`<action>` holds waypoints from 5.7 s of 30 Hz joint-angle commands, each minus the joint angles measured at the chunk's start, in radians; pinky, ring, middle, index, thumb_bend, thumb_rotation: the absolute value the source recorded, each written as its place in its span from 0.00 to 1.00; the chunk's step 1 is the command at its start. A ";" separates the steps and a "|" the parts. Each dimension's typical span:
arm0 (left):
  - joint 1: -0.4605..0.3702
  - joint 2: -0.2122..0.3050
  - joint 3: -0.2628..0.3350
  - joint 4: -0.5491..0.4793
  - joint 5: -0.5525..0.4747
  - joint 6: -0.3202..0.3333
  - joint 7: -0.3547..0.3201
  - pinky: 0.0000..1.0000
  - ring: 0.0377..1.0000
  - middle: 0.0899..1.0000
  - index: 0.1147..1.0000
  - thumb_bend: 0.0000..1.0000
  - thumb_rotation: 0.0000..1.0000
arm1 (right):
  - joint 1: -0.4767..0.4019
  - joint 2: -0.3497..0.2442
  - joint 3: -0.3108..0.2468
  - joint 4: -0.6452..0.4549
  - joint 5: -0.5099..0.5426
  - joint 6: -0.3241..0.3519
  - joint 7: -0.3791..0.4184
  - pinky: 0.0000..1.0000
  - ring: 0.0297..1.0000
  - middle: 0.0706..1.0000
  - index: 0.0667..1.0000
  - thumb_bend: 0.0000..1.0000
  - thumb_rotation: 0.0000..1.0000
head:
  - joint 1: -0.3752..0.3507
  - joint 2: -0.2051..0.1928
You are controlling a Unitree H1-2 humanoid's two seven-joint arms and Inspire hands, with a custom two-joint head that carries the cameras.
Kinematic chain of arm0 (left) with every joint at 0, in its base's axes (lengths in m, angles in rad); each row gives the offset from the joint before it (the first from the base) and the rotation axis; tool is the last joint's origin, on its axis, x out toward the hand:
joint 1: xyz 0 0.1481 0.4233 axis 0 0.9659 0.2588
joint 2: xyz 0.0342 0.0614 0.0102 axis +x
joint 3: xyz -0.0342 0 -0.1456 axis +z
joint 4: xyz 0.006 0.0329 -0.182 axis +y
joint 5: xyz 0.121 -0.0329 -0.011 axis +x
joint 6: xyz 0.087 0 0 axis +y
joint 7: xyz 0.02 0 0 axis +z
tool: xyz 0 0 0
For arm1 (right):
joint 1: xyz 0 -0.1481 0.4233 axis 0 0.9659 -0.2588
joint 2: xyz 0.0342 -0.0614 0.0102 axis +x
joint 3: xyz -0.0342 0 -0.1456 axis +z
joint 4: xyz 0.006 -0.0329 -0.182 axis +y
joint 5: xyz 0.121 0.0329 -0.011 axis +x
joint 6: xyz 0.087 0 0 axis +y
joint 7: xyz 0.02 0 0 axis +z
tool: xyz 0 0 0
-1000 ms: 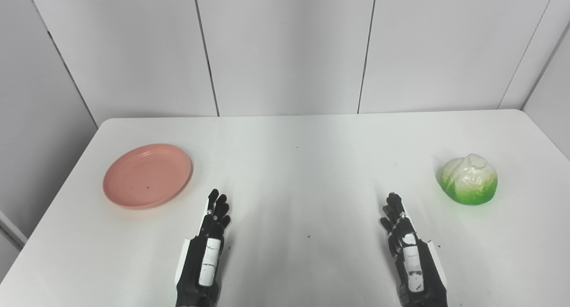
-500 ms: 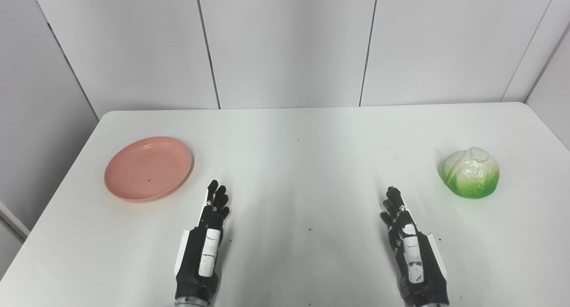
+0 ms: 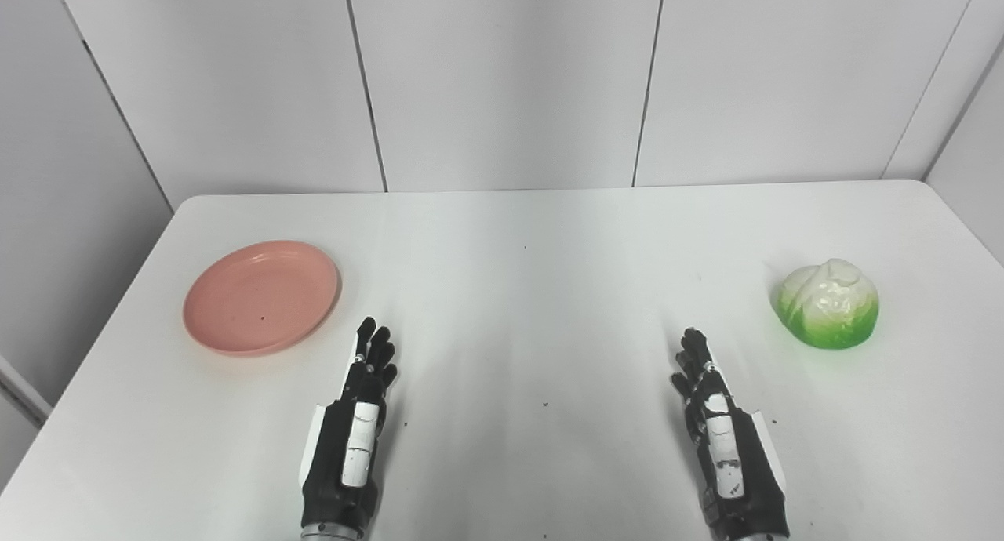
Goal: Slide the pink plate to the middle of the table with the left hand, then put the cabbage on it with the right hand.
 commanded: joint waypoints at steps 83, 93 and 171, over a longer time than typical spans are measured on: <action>0.049 -0.013 -0.069 0.283 0.098 -0.318 0.100 1.00 1.00 0.99 1.00 0.94 0.83 | -0.007 -0.080 -0.080 0.328 0.118 -0.254 0.109 1.00 1.00 1.00 1.00 0.92 1.00 | 0.288 -0.281; 0.047 -0.005 -0.072 0.282 0.088 -0.317 0.100 1.00 1.00 0.99 1.00 0.94 0.82 | -0.008 -0.074 -0.079 0.325 0.111 -0.247 0.102 1.00 1.00 1.00 1.00 0.93 1.00 | 0.285 -0.278; -0.473 0.426 0.315 -0.102 -0.253 0.250 0.039 0.86 0.90 0.88 0.85 0.96 0.90 | -0.010 -0.059 -0.066 0.298 0.084 -0.228 0.093 1.00 1.00 1.00 1.00 0.92 1.00 | 0.279 -0.222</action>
